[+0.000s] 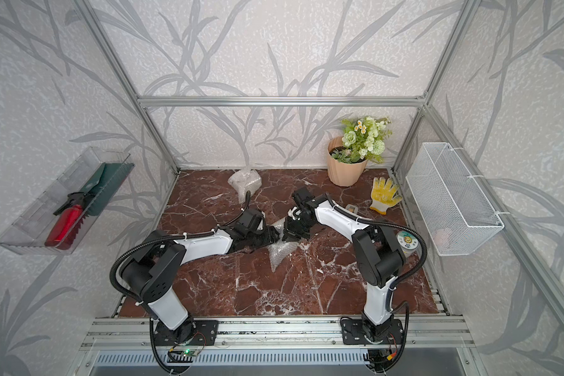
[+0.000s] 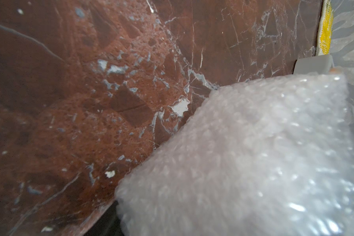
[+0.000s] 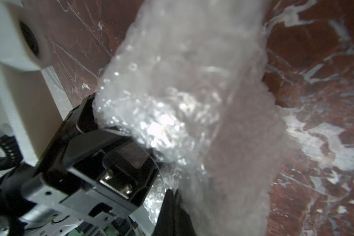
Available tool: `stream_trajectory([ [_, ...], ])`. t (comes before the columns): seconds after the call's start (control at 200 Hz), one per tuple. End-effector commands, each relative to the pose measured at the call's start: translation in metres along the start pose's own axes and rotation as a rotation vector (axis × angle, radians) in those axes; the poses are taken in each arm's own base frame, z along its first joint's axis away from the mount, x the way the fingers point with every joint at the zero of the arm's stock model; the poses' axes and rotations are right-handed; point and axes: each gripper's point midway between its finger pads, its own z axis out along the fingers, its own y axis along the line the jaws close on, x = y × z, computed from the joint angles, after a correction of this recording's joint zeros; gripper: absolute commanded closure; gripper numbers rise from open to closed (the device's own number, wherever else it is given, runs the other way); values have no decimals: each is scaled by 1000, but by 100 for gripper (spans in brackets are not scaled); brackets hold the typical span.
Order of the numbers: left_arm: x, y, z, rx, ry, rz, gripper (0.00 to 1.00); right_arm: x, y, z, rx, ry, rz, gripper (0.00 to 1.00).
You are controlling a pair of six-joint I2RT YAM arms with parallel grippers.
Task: Wrap mugs in bubble wrap
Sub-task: Stick the tape on the bubble wrap.
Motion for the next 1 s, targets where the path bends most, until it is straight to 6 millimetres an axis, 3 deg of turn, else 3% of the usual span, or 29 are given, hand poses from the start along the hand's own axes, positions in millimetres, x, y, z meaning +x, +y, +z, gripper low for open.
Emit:
stream_trajectory([
  [0.0,32,36,13,-120,100,-20,33,11,-38,12,187,32,-50,93],
  [0.24,32,38,12,-128,101,-26,34,10,-35,16,160,-6,-159,91],
  [0.42,32,36,11,-124,105,-24,34,-1,-10,-8,109,-110,-199,75],
  [0.63,33,37,11,-130,110,-21,33,-16,10,-34,110,-212,-261,70],
  [0.86,32,36,10,-128,111,-21,33,-21,10,-43,149,-235,-289,62],
  [0.955,32,36,10,-132,112,-20,33,-22,14,-51,140,-273,-302,62],
  [0.995,32,36,9,-131,111,-21,33,-20,20,-56,112,-284,-314,67],
])
